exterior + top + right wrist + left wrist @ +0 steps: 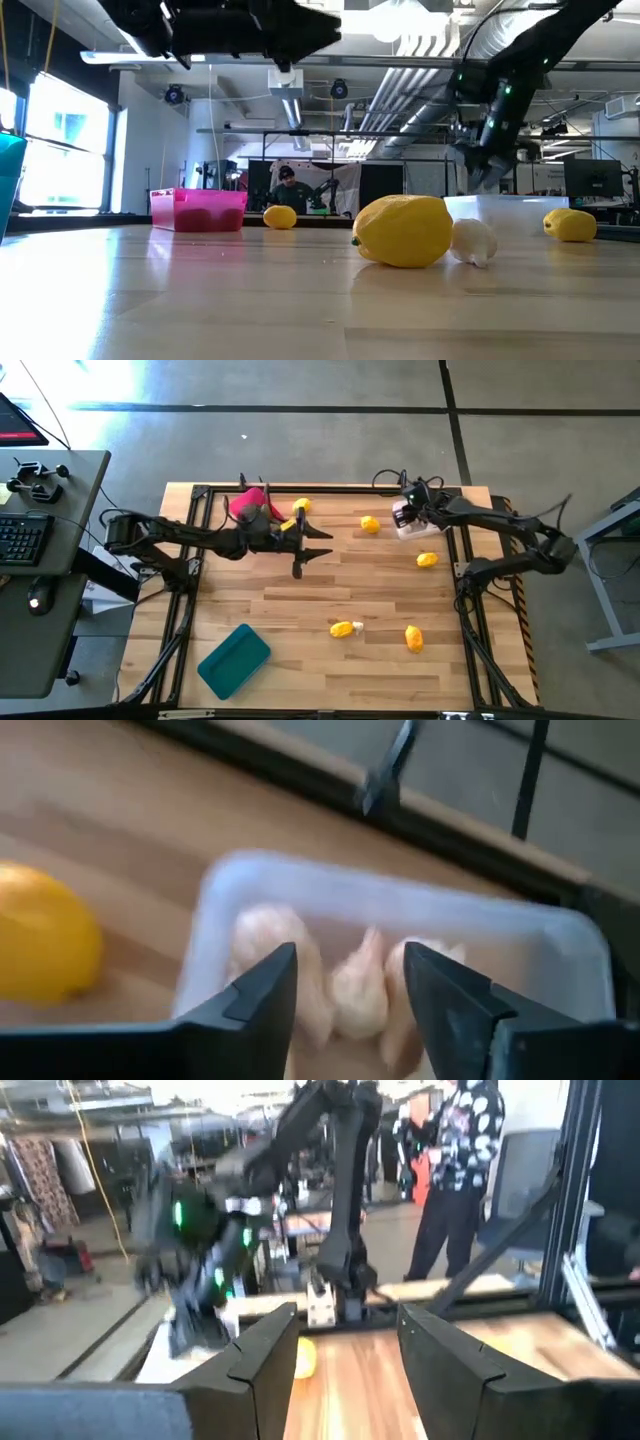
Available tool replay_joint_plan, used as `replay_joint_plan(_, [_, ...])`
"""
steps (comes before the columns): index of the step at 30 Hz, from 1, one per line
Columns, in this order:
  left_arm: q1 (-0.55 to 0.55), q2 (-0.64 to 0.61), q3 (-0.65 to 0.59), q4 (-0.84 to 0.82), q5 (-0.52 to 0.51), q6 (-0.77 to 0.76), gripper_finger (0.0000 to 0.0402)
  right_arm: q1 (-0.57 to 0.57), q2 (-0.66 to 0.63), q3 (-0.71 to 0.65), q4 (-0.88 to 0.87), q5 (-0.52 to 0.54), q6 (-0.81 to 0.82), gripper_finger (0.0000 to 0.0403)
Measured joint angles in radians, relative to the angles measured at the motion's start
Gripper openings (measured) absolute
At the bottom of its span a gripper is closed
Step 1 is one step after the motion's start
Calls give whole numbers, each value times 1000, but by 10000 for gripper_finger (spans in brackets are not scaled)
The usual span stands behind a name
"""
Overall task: Sort produce into baskets
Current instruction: Put the white garlic in the transparent bin
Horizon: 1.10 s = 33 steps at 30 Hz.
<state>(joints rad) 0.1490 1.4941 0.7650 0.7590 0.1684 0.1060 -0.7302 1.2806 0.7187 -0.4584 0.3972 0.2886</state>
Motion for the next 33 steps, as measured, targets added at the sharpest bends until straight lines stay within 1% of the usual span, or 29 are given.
replay_joint_plan(3, [2, 42, 0, -19, -3, -13, 134, 38, -68, 1, 19, 5, -16, 177])
replay_joint_plan(6, [-10, 70, 0, -9, -6, -15, 101, 114, -133, 1, 11, -17, -32, 155])
replay_joint_plan(8, [-21, 78, 0, -9, -6, -8, 77, 200, -160, 1, -5, -18, -43, 128])
replay_joint_plan(11, [-35, 80, 0, -11, -6, 9, 43, 355, -171, 1, -35, 0, -42, 75])
replay_joint_plan(14, [-39, 80, 0, -7, -6, 10, 15, 522, -166, 1, -54, -11, 1, 25])
replay_joint_plan(15, [-39, 80, 0, -10, -6, 10, 8, 574, -165, 1, -55, -22, 30, 13])
replay_joint_plan(17, [-35, 80, 0, -12, -6, 10, 2, 685, -166, -8, -39, -26, 97, 5])
replay_joint_plan(21, [-29, 80, 0, -5, -6, 10, 7, 884, -163, -37, 22, -22, 207, 33])
replay_joint_plan(24, [-26, 80, 0, -6, -6, 5, 7, 1016, -142, -59, 97, -12, 244, 68])
replay_joint_plan(26, [-25, 80, 0, -5, -7, 3, 7, 1088, -106, -65, 153, 26, 253, 94])
replay_joint_plan(28, [-25, 80, 0, -5, -7, 3, 7, 1143, -54, -66, 214, 64, 253, 120])
replay_joint_plan(33, [-25, 79, 0, 2, -7, -1, 7, 1228, 100, -66, 363, 68, 235, 177])
